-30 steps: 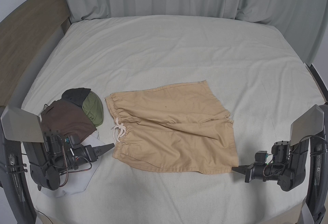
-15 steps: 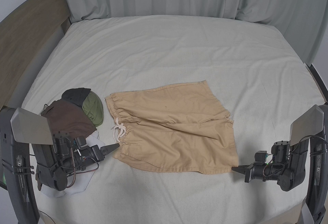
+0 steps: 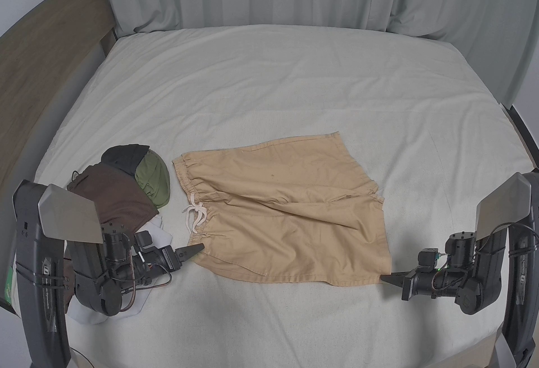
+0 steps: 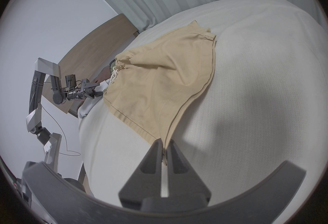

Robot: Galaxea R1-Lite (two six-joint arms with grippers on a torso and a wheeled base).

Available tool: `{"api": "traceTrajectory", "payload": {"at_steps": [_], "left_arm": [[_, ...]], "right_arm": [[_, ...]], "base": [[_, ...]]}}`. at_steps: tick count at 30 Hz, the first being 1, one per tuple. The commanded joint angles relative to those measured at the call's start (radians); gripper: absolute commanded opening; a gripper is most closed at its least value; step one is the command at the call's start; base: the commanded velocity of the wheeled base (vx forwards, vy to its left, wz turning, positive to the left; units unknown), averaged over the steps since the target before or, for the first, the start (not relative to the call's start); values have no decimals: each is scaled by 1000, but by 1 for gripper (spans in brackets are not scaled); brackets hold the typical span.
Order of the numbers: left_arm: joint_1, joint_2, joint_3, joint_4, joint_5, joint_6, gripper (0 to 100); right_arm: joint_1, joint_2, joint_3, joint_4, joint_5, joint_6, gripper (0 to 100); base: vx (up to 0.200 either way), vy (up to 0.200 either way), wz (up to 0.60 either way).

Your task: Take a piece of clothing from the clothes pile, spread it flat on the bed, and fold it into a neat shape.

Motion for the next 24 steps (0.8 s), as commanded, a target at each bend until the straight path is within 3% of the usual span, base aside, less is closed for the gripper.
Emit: {"api": "traceTrajectory", "payload": {"at_steps": [1, 8, 22, 23, 24], "left_arm": [[-7, 24, -17, 0, 2, -7, 100], [-31, 18, -29, -2, 2, -73, 100], [-46, 41, -45, -2, 16, -82, 100], [-46, 41, -45, -2, 16, -82, 0], [-46, 41, -48, -2, 16, -82, 0]], "right_arm": [[1, 4, 0, 0, -1, 0, 0], [4, 5, 1, 0, -1, 0, 0], [4, 5, 1, 0, -1, 0, 0], [4, 5, 1, 0, -1, 0, 0], [3, 5, 1, -1, -1, 0, 0]], "base": [[0, 0, 0], [0, 0, 0], [0, 0, 0], [0, 0, 0], [0, 0, 0]]}}
